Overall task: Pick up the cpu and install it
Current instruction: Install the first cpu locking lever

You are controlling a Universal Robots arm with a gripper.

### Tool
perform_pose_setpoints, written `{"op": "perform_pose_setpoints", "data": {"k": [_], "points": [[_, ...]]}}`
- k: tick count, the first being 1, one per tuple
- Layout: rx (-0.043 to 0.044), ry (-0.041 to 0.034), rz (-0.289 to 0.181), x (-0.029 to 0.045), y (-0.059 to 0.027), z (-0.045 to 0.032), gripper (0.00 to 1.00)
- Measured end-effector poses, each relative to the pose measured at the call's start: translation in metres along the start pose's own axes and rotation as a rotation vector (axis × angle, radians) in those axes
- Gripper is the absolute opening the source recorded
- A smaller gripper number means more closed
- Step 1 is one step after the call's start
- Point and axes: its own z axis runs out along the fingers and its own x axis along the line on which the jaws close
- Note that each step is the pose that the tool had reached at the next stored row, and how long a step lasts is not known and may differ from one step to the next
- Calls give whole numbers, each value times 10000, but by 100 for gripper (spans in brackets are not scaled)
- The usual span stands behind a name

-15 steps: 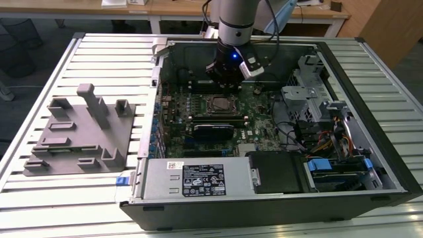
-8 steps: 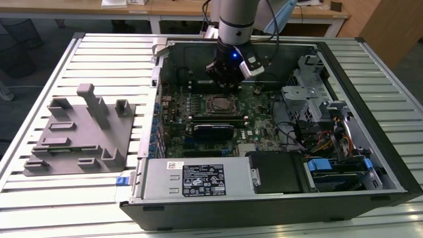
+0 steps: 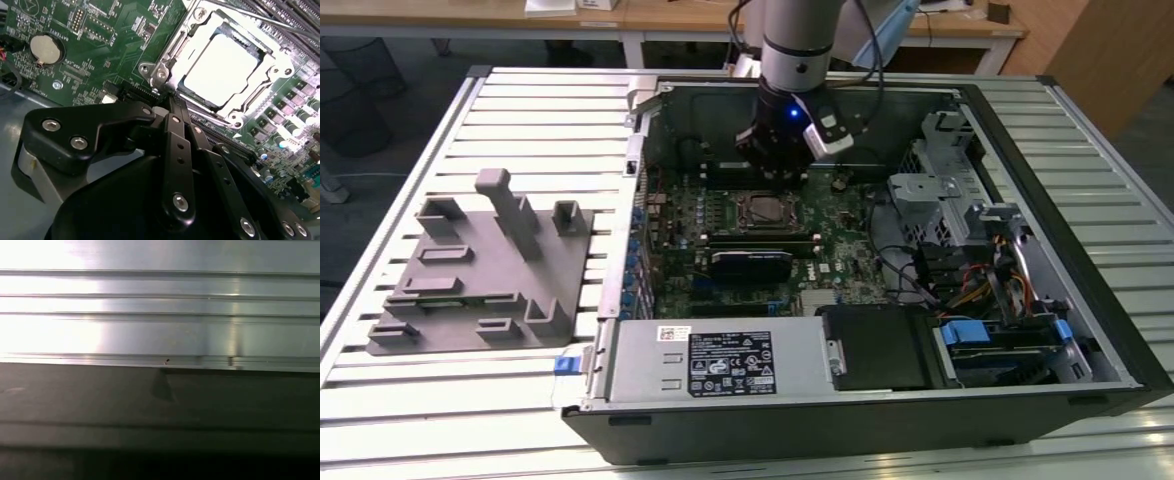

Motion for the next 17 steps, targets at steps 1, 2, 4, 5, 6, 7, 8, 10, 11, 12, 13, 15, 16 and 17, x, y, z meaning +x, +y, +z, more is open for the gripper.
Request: {"op": "perform_pose_setpoints", "data": {"k": [1,2,4,5,6,7,8,10,11,12,13,15,16,17], "points": [[54,2,0,0,-1,6,11],[95,-2,1,0,0,14,11],[182,-1,3,0,1,27,11],[221,0,2,0,1,32,11],[240,1,2,0,0,34,11],[243,3,1,0,-1,35,11],[243,2,1,0,-1,36,11],[205,3,2,0,0,37,11],[152,2,1,0,0,38,11],[92,4,0,0,0,37,11],[32,5,0,0,0,37,11],[-77,4,-1,-1,1,38,11],[-109,4,0,0,1,38,11],[-128,2,0,0,1,36,11]]}}
